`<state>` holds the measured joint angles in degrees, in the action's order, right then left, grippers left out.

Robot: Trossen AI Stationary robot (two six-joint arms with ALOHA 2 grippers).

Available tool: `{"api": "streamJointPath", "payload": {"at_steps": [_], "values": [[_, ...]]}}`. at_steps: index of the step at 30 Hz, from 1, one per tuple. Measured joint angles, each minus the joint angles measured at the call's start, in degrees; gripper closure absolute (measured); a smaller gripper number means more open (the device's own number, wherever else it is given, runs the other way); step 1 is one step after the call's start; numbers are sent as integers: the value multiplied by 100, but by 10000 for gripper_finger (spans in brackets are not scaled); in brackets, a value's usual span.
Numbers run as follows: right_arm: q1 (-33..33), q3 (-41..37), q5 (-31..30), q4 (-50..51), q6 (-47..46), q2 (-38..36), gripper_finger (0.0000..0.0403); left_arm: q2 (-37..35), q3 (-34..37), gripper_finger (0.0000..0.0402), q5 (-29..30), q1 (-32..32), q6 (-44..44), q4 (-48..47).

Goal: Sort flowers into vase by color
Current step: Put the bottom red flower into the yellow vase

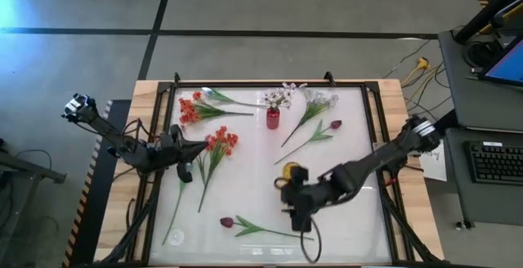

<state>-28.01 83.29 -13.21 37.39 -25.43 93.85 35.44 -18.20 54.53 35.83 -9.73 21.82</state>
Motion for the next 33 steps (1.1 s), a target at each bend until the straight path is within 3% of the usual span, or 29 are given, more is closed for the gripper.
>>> {"api": "streamJointPath", "payload": {"at_steps": [6,16,25,33], "values": [[-273,607,-30,21,-7,803,152,492,-238,402,-419,42,-572,0],[-447,1203,-38,-84,-274,1643,122,1755,-757,402,-416,510,-1203,-6],[-452,1787,-40,-122,-359,2646,140,2818,-1582,402,-133,923,-1159,3],[-417,2143,-50,-91,-474,3282,169,3315,-1912,402,202,1083,-1197,-10]]}}
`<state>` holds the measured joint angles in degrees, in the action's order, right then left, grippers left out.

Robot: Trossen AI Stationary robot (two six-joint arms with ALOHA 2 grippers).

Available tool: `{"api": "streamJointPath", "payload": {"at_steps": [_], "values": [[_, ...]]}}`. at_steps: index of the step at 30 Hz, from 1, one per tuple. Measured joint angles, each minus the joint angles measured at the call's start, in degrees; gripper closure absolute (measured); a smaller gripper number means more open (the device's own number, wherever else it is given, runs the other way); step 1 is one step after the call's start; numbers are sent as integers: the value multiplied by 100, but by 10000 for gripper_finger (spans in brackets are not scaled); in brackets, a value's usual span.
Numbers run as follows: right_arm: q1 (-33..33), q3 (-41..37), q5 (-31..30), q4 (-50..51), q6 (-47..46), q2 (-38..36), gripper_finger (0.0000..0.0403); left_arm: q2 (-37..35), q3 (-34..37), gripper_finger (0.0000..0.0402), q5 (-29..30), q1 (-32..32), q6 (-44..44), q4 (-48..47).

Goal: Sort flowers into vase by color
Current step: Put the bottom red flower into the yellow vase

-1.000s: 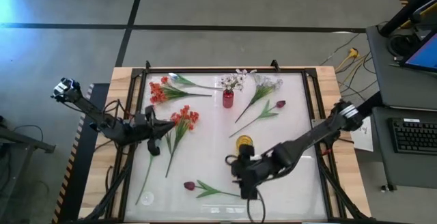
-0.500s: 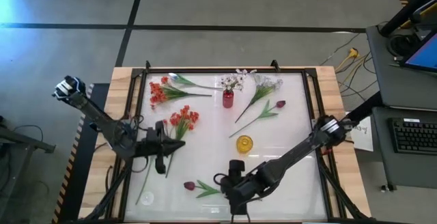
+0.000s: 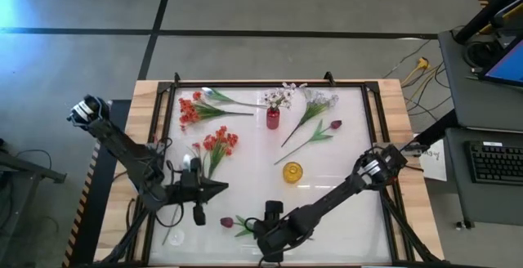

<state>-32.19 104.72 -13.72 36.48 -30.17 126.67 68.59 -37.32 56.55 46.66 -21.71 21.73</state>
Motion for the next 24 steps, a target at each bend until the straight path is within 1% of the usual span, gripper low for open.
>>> {"api": "streamJointPath", "payload": {"at_steps": [3,8,16,21,24], "values": [[21,12,-52,-13,-9,59,185,71,-48,402,132,61,-3,1],[33,12,-286,-19,-26,173,222,66,-45,402,154,125,-75,7],[79,12,-271,-231,81,332,299,38,-33,402,162,135,-80,10],[79,12,-253,-274,81,332,376,52,-4,402,158,141,-169,-5],[81,12,-261,-267,81,332,386,-2,-14,402,293,141,-276,6]]}}
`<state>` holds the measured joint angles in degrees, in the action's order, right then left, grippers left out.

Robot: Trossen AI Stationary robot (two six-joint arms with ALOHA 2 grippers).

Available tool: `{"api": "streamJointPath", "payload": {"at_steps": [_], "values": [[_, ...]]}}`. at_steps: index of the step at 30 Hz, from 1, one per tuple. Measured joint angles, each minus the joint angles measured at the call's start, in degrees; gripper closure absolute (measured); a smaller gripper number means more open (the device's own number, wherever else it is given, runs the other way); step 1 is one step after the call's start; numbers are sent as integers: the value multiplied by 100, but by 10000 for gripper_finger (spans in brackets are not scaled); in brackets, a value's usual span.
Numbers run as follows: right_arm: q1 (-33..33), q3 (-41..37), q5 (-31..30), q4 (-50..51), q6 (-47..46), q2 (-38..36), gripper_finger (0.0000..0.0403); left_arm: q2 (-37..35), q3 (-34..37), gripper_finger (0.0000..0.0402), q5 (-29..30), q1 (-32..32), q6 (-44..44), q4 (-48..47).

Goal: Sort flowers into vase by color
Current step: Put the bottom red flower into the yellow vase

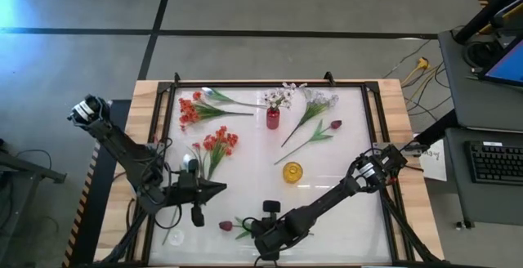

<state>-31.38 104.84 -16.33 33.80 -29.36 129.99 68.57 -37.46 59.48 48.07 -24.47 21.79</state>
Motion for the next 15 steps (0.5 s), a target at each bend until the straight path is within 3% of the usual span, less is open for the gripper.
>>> {"api": "streamJointPath", "payload": {"at_steps": [7,12,15], "values": [[-35,-20,-124,75,216,-225,389,-259,-76,402,5,11,294,1],[-290,-103,-1356,2,753,-809,390,-527,-72,402,5,51,592,-35],[-341,-322,-1703,-123,918,-1191,390,-642,-70,402,2,76,689,-161]]}}
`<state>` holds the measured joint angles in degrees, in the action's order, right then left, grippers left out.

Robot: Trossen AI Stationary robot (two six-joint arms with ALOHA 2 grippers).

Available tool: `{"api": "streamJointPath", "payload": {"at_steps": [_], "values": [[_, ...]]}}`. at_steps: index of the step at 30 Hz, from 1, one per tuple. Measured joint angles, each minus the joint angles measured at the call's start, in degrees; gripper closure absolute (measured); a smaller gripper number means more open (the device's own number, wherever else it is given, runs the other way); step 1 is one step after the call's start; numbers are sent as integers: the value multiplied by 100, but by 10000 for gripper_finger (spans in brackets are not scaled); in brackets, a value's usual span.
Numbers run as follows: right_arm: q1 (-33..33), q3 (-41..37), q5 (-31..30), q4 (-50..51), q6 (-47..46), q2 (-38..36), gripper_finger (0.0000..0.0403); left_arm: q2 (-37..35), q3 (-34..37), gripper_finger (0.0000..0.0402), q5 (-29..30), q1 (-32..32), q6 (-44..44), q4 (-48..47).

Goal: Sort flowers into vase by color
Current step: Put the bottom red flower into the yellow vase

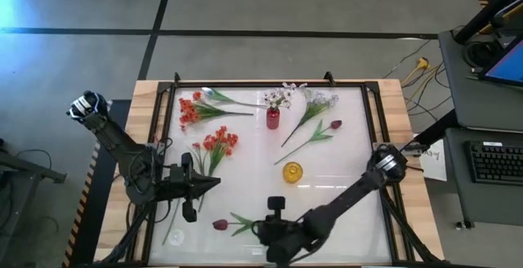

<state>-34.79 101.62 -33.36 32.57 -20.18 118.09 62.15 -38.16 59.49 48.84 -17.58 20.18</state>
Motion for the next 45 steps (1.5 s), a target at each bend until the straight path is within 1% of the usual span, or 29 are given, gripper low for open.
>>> {"api": "streamJointPath", "payload": {"at_steps": [2,4,7,9,12,15,18,22,25,31,34,38,45], "values": [[10,-249,-136,-333,136,-291,390,-60,1,402,6,-2,-6,-108],[31,-610,-136,-952,419,-681,390,-88,3,402,79,-2,-18,-185],[27,-1343,-81,-2177,935,-1308,390,-104,5,402,237,4,-28,-291],[13,-1962,-60,-2961,1256,-1733,390,-115,6,402,279,9,-93,-381],[18,-2967,-77,-4500,1707,-2369,390,-113,6,402,298,13,-306,-579],[88,-3934,-109,-6388,2246,-2859,390,-82,6,402,301,13,-548,-797],[205,-4782,-83,-8105,2746,-3145,390,-26,8,402,301,12,-741,-962],[389,-5637,-81,-10102,3274,-3264,390,41,8,402,298,11,-865,-1039],[534,-6111,-85,-11148,3599,-3264,390,84,8,402,301,9,-913,-1053],[852,-6630,64,-12213,4172,-3264,390,180,8,402,568,2,-1000,-1059],[1001,-6723,65,-12249,4376,-3264,390,240,8,402,737,2,-1036,-1047],[1134,-6788,76,-12261,4306,-3262,390,318,8,402,896,2,-1064,-1033],[1110,-6982,58,-12250,4297,-3361,390,310,8,402,896,2,-1160,-1038]]}}
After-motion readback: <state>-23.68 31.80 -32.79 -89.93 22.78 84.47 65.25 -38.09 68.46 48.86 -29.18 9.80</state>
